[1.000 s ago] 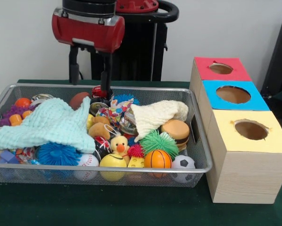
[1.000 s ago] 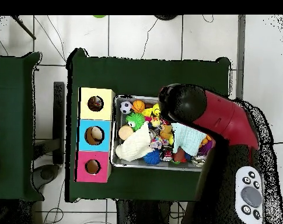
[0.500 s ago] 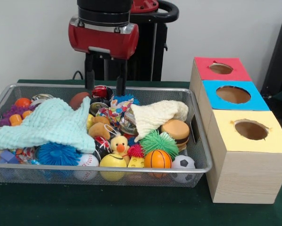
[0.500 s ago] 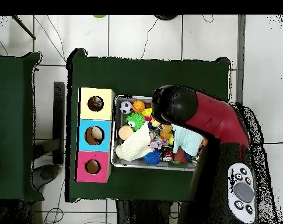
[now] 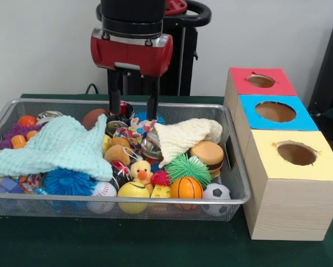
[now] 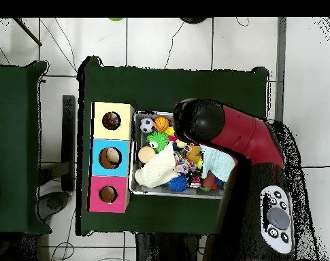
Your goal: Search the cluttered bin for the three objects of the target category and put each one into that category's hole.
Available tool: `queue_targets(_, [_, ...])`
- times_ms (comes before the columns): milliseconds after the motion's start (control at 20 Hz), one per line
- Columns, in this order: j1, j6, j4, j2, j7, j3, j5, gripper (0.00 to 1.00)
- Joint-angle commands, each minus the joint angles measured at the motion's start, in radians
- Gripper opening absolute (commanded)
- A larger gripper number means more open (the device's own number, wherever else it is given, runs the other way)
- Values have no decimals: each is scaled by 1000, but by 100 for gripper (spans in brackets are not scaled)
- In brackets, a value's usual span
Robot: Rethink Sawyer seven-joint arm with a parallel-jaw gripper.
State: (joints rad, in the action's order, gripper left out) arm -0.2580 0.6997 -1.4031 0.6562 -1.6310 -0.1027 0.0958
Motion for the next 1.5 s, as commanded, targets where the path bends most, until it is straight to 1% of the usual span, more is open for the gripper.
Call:
queue_targets(50, [-17, -93, -83, -85, -59, 102, -39, 100])
queue_targets(250, [-21, -120, -71, -113, -58, 105, -43, 100])
queue_targets(300, [-24, -123, -57, -129, -57, 105, -44, 100])
queue_targets(450, [-30, -138, -65, -145, -52, 105, -48, 100])
queue_targets(700, [-39, -115, -104, -157, -42, 106, -50, 100])
queue_targets(1100, [-24, -96, -130, -136, -54, 89, -51, 100])
queue_targets(1400, [-28, -83, -144, -122, -44, 88, -52, 100])
queue_targets(1500, [-33, -86, -164, -111, -41, 84, -56, 100])
